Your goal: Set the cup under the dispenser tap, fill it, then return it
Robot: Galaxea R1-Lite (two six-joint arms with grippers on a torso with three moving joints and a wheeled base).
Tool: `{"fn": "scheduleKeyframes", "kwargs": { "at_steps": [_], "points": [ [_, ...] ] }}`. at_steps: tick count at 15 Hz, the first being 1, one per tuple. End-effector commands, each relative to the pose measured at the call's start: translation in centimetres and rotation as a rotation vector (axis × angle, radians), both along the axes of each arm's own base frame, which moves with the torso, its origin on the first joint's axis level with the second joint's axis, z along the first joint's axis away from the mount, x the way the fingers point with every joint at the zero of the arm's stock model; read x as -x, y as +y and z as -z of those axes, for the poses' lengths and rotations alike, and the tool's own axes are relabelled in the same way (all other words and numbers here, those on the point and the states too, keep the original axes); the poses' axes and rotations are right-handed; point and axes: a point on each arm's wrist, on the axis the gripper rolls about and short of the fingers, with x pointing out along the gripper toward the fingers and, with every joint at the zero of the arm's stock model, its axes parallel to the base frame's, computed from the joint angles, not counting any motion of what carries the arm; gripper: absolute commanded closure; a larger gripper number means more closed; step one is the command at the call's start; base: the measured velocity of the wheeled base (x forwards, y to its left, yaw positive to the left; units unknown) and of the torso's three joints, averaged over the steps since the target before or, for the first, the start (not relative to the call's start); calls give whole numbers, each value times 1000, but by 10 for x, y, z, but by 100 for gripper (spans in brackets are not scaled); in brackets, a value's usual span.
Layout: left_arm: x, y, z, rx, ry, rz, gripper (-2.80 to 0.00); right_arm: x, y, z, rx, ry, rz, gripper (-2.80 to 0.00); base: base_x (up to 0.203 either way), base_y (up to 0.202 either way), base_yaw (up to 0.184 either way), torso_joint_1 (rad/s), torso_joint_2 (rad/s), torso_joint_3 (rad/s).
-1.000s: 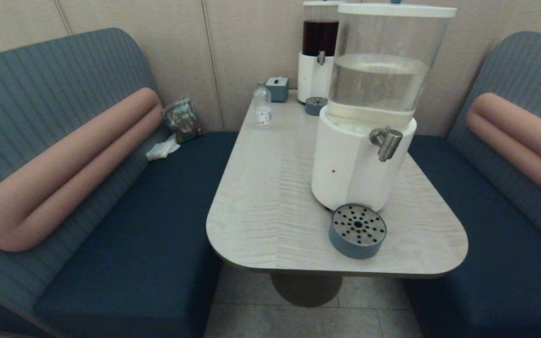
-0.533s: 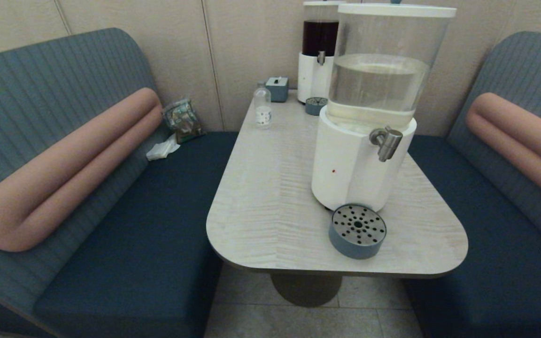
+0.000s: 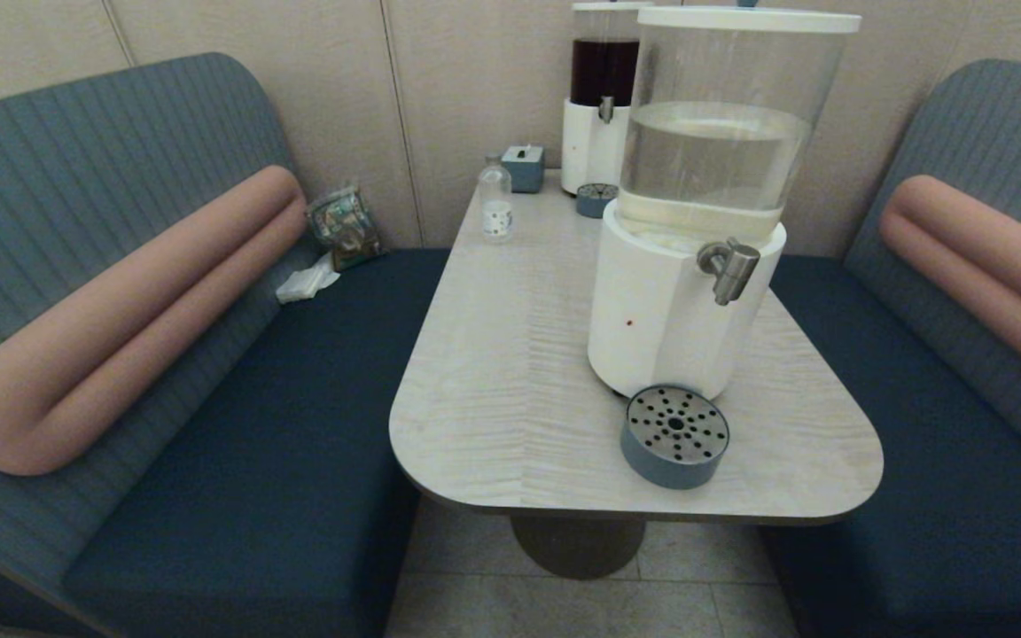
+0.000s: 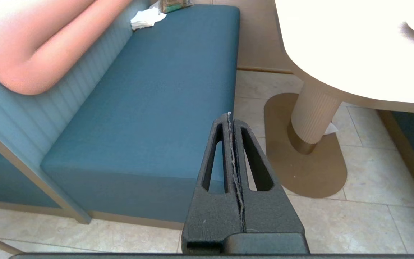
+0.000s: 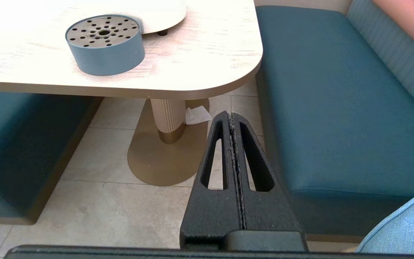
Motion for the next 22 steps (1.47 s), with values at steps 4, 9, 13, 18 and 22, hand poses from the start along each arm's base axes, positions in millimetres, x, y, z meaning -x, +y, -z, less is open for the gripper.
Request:
{"fn": "scheduleKeyframes", "kwargs": {
  "at_steps": [4,9,13,18,22],
  "points": [
    [0,0,0,1,-1,-1,0,0,0,0,0,-1,0,0,0,0,0,0,0,0],
    [0,0,0,1,-1,-1,0,0,0,0,0,-1,0,0,0,0,0,0,0,0],
    [0,0,0,1,-1,-1,0,0,0,0,0,-1,0,0,0,0,0,0,0,0],
    [0,0,0,1,-1,-1,0,0,0,0,0,0,0,0,0,0,0,0,0,0],
    [0,0,0,1,-1,-1,0,0,0,0,0,-1,0,0,0,0,0,0,0,0]
  ]
}}
